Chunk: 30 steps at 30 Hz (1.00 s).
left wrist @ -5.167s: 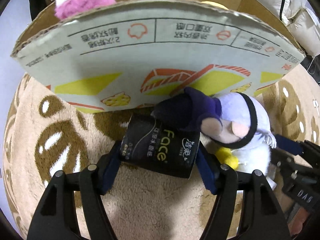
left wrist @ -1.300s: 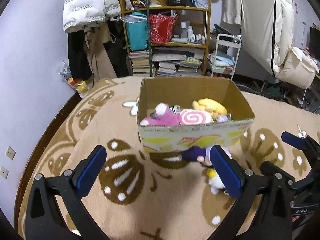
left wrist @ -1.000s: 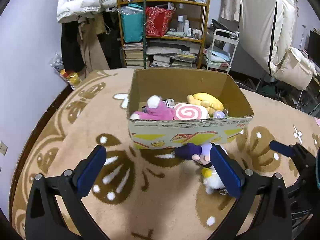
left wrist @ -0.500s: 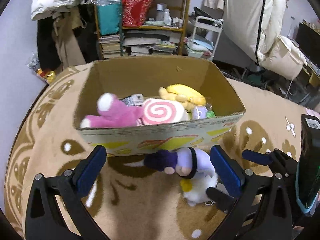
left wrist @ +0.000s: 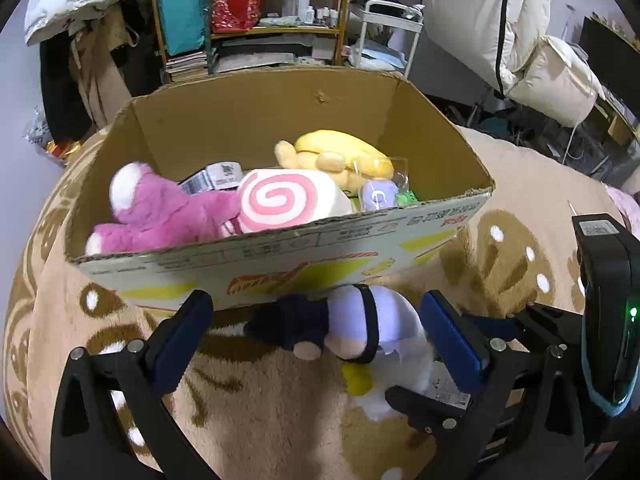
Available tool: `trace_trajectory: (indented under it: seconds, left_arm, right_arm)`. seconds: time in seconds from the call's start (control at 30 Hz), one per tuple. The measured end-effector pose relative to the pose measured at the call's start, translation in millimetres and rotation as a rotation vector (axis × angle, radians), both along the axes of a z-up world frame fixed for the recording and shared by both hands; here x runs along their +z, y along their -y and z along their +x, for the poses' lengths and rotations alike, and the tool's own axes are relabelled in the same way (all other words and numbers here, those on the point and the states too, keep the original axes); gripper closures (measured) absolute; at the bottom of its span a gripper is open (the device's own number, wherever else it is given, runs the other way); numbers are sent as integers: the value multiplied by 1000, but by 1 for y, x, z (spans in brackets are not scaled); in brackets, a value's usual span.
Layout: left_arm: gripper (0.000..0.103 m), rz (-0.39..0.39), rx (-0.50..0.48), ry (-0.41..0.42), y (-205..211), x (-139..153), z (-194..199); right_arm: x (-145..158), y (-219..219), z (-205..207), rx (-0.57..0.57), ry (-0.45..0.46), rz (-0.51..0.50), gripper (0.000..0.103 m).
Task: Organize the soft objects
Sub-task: 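Grasp the purple-hat white plush with left tool while right tool grasps white fluffy plush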
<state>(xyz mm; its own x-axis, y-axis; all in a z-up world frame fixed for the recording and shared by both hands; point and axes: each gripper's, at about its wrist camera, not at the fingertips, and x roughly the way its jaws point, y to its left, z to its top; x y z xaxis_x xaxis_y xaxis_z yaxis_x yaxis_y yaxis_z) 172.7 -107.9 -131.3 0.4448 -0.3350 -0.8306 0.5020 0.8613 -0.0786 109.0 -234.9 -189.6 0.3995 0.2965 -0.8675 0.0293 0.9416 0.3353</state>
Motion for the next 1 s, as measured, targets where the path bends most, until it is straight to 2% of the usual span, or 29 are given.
trace_trajectory:
  seconds: [0.1,0.17,0.23,0.4,0.47,0.6,0.73,1.0]
  left_arm:
    - [1,-13,-20,-25,5,-4,2]
    - [1,-12,-30,-37,8,-7,4]
    - [1,-3,-36,-51,11,-11,6]
    - [1,20,-38,-74,14,-19,10]
    - [1,25,-39,-89,16,-22,11]
    - [1,51,-33,-123,19,-32,14]
    - [1,48,-24,-152,19,-38,15]
    - [1,37,4,-208,13,-45,18]
  right_arm:
    - [-1,2,-1,-1,9,0,9]
    - [0,5,2,-2,18,1,17]
    - [2,3,8,9,13,-2,20]
    - [1,-7,12,36,12,9,36]
    - [0,-10,13,44,21,21,47]
    - [-2,-15,17,46,28,47,53]
    - [-9,-21,22,52,8,78,67]
    - [-10,-30,12,56,4,38,69]
